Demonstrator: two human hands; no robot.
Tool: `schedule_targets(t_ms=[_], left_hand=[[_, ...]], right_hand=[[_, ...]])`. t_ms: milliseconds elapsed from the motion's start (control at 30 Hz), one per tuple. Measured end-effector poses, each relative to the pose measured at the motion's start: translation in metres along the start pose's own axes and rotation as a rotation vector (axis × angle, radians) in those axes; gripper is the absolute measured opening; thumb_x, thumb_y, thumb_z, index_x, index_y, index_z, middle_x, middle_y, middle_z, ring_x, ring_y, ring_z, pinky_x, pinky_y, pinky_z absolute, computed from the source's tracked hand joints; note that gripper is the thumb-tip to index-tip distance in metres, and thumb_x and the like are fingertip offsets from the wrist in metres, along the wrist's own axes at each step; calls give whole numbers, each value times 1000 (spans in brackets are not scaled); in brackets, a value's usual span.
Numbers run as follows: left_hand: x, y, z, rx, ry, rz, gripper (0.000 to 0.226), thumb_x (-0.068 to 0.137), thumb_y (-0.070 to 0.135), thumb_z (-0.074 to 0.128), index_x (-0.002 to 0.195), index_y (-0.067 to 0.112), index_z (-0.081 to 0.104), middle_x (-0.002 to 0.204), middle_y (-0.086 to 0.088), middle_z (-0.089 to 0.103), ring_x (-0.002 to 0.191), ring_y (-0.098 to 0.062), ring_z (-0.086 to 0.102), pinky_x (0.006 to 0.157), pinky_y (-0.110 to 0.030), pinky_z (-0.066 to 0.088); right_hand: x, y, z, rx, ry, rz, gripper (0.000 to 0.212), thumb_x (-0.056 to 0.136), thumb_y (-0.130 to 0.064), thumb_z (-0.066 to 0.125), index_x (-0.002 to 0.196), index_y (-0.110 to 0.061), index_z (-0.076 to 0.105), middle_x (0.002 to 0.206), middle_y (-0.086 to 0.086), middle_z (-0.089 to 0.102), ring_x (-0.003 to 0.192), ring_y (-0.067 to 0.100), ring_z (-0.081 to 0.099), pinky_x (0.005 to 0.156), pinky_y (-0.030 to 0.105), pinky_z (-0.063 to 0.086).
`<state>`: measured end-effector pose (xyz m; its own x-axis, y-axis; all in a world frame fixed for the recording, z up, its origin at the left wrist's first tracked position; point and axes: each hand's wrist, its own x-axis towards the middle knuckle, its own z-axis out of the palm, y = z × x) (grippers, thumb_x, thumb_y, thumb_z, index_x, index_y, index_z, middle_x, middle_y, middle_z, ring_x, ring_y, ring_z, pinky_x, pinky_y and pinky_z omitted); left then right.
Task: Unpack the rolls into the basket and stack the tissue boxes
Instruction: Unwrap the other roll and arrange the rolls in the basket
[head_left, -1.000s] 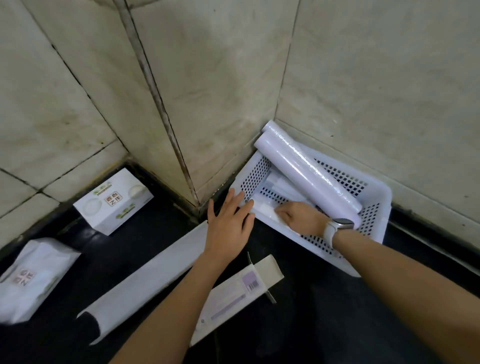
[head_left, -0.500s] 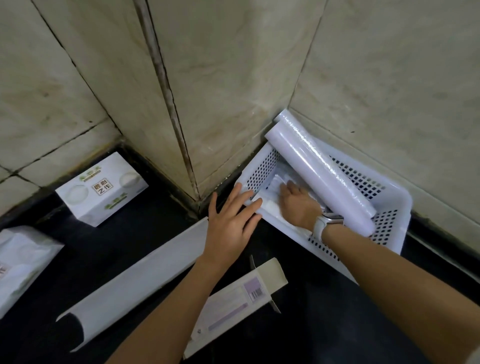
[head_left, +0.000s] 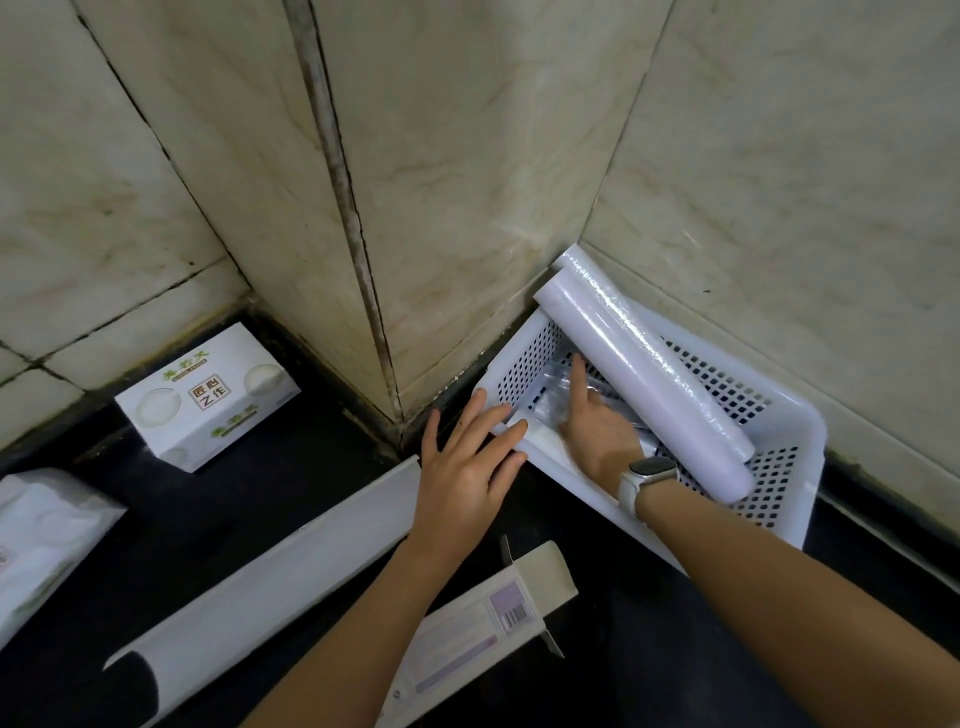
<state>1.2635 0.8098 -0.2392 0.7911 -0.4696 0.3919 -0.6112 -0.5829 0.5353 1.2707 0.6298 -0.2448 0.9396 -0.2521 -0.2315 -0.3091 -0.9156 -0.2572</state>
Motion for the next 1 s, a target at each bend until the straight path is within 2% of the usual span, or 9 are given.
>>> schedule_targets(t_ms=[100,167,233,300,400,533,767,933,1000], left_hand=[[0,-1,2,-10,12,6,30,88,26,49,108,13,69,121,-6,65,128,-29,44,98,-67,34],[0,-2,3,-5,10,3,30,88,26,49,108,14,68,121,-6,64,129,-29,44,98,-67,35],[0,-2,3,-4,9,0,30,88,26,49,109,14,68,121,-5,64,129,-29,44,98,-66,35],[0,-2,3,-3,11,-1,30,88,26,49,109,15,67,121,-5,65,129,-29,44,98,-67,35],[0,-2,3,6,14,10,30,88,26,49,109,15,67,121,-5,65,129,-28,43,99,-66,35],[0,-2,3,18,13,13,30,89,26,48,109,15,67,122,-5,64,129,-28,43,99,-65,35],[-1,-2,3,27,14,20,31,89,26,47,111,15,66,123,-6,64,129,-28,42,97,-66,37],[0,-2,3,28,5,21,32,89,26,47,111,14,66,122,-6,64,130,-27,41,97,-66,37],[0,-1,4,22,6,19,32,89,26,47,111,14,66,122,-7,64,129,-28,41,97,-66,36]], right_hand=[[2,0,0,-56,-67,57,59,91,-5,40,141,-3,8,132,29,39,100,40,57,78,44,48],[2,-1,0,-153,-128,32,33,91,-6,40,124,3,39,132,24,37,101,39,55,77,41,46],[1,-2,-1,-229,-98,-3,23,91,-8,42,108,3,53,129,19,39,104,37,51,77,40,46],[1,0,-1,-301,-34,-57,26,91,-14,42,107,3,55,129,16,41,115,35,42,88,44,44],[1,9,1,-346,-86,-139,36,94,-19,37,123,0,43,142,17,33,131,33,29,109,48,27],[0,19,-4,-224,-224,-160,45,93,-22,44,133,-3,31,153,16,18,140,33,17,116,50,19],[-4,17,-8,-233,-44,-252,37,92,-18,43,128,-10,36,122,17,54,109,32,51,88,40,45],[-15,17,-15,-198,120,-285,20,91,-13,44,109,-4,49,98,18,62,83,32,57,64,33,38],[-20,13,-24,-174,198,-309,14,86,-3,52,100,0,54,85,20,63,71,34,59,55,36,43]])
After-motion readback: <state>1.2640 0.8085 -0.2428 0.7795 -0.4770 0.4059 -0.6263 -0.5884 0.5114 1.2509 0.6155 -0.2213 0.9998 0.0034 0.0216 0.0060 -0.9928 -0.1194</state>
